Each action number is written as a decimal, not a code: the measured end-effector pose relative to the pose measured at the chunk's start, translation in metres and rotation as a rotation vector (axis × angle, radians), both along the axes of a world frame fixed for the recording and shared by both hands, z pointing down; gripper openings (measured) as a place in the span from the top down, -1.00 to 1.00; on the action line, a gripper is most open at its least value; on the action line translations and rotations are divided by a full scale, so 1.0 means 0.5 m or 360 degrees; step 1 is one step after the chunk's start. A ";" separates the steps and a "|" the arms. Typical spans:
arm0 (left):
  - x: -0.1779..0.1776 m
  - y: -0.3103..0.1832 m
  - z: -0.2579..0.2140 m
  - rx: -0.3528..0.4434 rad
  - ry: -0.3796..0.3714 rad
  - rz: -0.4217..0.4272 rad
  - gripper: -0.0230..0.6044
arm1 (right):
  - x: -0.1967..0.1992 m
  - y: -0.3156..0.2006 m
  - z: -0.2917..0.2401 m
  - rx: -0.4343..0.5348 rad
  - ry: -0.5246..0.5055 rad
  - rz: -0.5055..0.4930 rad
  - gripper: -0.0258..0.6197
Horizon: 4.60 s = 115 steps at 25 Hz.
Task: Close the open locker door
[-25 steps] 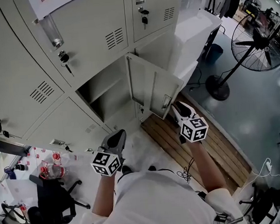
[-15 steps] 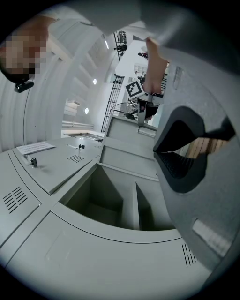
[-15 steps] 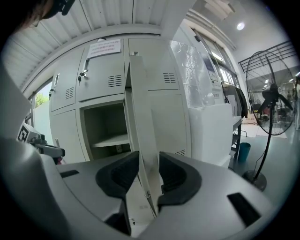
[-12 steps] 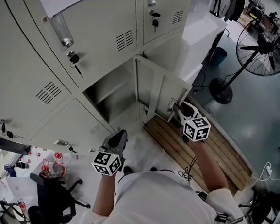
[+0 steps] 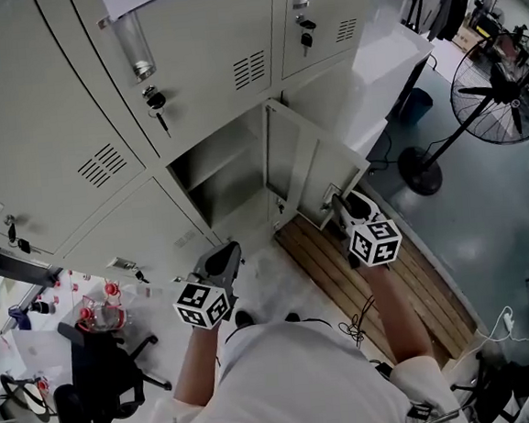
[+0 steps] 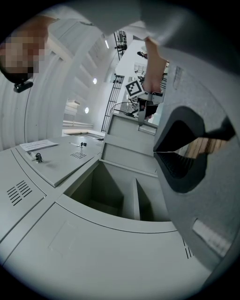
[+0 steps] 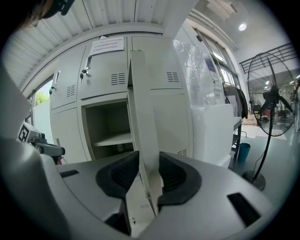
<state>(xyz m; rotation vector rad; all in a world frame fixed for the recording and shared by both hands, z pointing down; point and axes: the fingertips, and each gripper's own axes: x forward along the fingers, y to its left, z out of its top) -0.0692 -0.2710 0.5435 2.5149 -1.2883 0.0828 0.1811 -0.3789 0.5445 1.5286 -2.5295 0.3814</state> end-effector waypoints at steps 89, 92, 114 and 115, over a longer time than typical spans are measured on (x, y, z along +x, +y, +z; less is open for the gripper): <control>-0.268 0.055 0.002 0.0016 -0.0008 -0.0476 0.88 | -0.639 0.032 -0.035 0.0118 0.0014 -0.0962 0.43; -0.275 0.053 0.001 0.0016 -0.0008 -0.0488 0.88 | -0.650 0.020 -0.036 0.0114 0.0011 -0.0963 0.43; -0.297 0.078 0.011 -0.0012 -0.0013 -0.0551 0.88 | -0.676 -0.026 -0.029 0.0100 0.0005 -0.0927 0.44; -0.298 0.082 0.012 -0.0015 -0.0015 -0.0556 0.88 | -0.676 -0.027 -0.029 0.0101 0.0005 -0.0926 0.44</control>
